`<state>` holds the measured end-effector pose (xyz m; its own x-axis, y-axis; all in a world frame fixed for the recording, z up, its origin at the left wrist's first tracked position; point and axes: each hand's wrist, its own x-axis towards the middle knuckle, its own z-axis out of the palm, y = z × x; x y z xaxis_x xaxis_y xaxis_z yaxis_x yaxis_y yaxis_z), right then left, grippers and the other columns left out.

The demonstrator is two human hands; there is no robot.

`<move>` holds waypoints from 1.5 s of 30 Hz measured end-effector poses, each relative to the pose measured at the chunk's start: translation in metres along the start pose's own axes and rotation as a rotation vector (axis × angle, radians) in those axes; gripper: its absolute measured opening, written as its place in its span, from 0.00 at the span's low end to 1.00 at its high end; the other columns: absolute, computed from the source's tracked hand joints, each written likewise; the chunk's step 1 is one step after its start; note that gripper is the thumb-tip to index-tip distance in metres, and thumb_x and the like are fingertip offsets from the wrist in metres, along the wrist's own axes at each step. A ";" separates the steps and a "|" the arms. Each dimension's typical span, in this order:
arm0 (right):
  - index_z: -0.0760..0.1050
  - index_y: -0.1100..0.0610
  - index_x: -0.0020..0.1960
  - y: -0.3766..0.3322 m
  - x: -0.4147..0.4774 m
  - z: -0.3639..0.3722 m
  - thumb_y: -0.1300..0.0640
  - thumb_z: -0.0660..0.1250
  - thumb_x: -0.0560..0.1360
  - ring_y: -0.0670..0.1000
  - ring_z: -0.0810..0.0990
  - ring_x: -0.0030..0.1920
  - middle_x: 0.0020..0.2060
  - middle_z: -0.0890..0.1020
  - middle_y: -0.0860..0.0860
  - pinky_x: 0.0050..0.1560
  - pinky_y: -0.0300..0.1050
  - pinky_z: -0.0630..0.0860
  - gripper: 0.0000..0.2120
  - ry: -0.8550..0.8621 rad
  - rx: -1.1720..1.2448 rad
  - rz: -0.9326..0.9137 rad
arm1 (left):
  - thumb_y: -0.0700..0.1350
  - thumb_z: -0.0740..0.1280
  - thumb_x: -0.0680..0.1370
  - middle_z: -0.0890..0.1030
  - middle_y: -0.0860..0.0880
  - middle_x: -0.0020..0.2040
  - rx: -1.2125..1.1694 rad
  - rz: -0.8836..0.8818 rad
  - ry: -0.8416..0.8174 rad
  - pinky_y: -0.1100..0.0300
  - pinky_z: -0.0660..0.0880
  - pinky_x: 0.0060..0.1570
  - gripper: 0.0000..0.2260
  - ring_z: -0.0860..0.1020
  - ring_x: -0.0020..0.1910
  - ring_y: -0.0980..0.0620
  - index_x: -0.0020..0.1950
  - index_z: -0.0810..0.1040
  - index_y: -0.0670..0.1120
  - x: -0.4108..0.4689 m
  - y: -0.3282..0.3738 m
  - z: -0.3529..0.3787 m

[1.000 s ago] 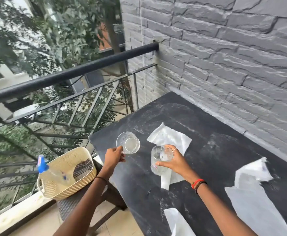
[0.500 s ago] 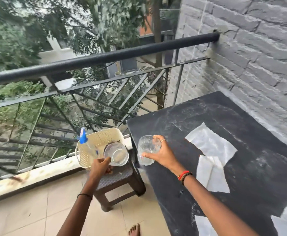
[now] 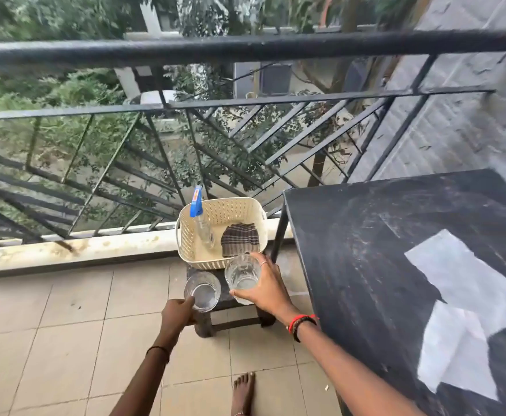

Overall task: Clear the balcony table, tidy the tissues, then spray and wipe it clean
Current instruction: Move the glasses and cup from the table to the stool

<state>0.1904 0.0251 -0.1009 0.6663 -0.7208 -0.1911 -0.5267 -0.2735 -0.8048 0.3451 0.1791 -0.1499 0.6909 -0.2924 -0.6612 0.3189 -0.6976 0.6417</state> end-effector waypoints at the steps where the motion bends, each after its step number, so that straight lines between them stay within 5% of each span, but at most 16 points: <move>1: 0.63 0.50 0.70 0.004 0.002 0.010 0.44 0.79 0.59 0.50 0.67 0.66 0.68 0.68 0.47 0.67 0.43 0.65 0.44 -0.001 -0.040 0.004 | 0.40 0.64 0.78 0.77 0.44 0.33 0.020 -0.014 -0.002 0.54 0.80 0.38 0.13 0.77 0.32 0.48 0.34 0.74 0.43 0.006 -0.004 0.000; 6: 0.60 0.54 0.72 0.037 0.019 0.059 0.45 0.78 0.61 0.51 0.66 0.68 0.68 0.66 0.50 0.68 0.44 0.65 0.46 -0.038 -0.088 0.107 | 0.37 0.65 0.74 0.78 0.47 0.26 0.211 -0.019 -0.004 0.61 0.76 0.32 0.14 0.80 0.31 0.47 0.28 0.73 0.44 0.051 -0.031 0.002; 9: 0.58 0.58 0.73 0.053 0.027 0.081 0.49 0.77 0.63 0.52 0.64 0.68 0.67 0.64 0.52 0.67 0.41 0.62 0.45 -0.080 -0.093 0.143 | 0.37 0.64 0.75 0.78 0.50 0.27 0.267 0.000 -0.044 0.67 0.73 0.30 0.14 0.79 0.28 0.57 0.30 0.71 0.45 0.071 -0.041 0.004; 13: 0.57 0.58 0.73 0.068 0.042 0.102 0.53 0.78 0.63 0.52 0.64 0.69 0.69 0.65 0.52 0.69 0.40 0.58 0.46 -0.115 -0.117 0.164 | 0.41 0.64 0.76 0.82 0.40 0.31 0.215 -0.017 -0.022 0.51 0.80 0.44 0.13 0.82 0.34 0.44 0.36 0.79 0.34 0.092 -0.050 0.007; 21: 0.56 0.57 0.75 0.090 0.072 0.137 0.56 0.79 0.62 0.52 0.63 0.71 0.72 0.63 0.52 0.71 0.47 0.61 0.48 -0.170 -0.072 0.211 | 0.43 0.63 0.77 0.83 0.37 0.34 0.186 0.009 -0.054 0.49 0.80 0.47 0.16 0.82 0.35 0.39 0.37 0.79 0.32 0.122 -0.051 0.010; 28: 0.55 0.57 0.74 0.106 0.083 0.145 0.59 0.78 0.64 0.51 0.64 0.68 0.68 0.61 0.53 0.63 0.33 0.59 0.46 -0.179 -0.043 0.230 | 0.41 0.62 0.77 0.80 0.39 0.33 0.197 0.007 -0.082 0.49 0.81 0.44 0.15 0.79 0.29 0.43 0.38 0.80 0.32 0.137 -0.048 0.015; 36: 0.61 0.56 0.71 0.120 0.093 0.151 0.55 0.80 0.57 0.49 0.70 0.64 0.64 0.71 0.51 0.67 0.47 0.69 0.47 -0.161 -0.006 0.227 | 0.41 0.61 0.78 0.75 0.53 0.17 0.176 -0.037 -0.035 0.63 0.76 0.27 0.15 0.74 0.16 0.56 0.31 0.74 0.39 0.150 -0.046 0.019; 41: 0.57 0.56 0.73 0.118 0.091 0.149 0.58 0.79 0.61 0.49 0.66 0.67 0.68 0.66 0.52 0.69 0.41 0.64 0.48 -0.188 0.023 0.227 | 0.43 0.62 0.79 0.77 0.49 0.22 0.172 0.040 0.023 0.50 0.80 0.43 0.13 0.78 0.25 0.47 0.43 0.79 0.34 0.159 -0.051 0.023; 45: 0.52 0.58 0.75 0.118 0.089 0.151 0.60 0.78 0.64 0.50 0.63 0.70 0.70 0.62 0.53 0.67 0.33 0.57 0.49 -0.192 0.046 0.245 | 0.46 0.62 0.80 0.78 0.46 0.28 0.190 0.070 0.025 0.59 0.74 0.32 0.14 0.77 0.25 0.51 0.57 0.77 0.36 0.156 -0.051 0.024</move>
<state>0.2671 0.0252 -0.2976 0.6121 -0.6272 -0.4816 -0.6625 -0.0743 -0.7454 0.4208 0.1534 -0.2955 0.7237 -0.3298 -0.6062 0.1427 -0.7879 0.5991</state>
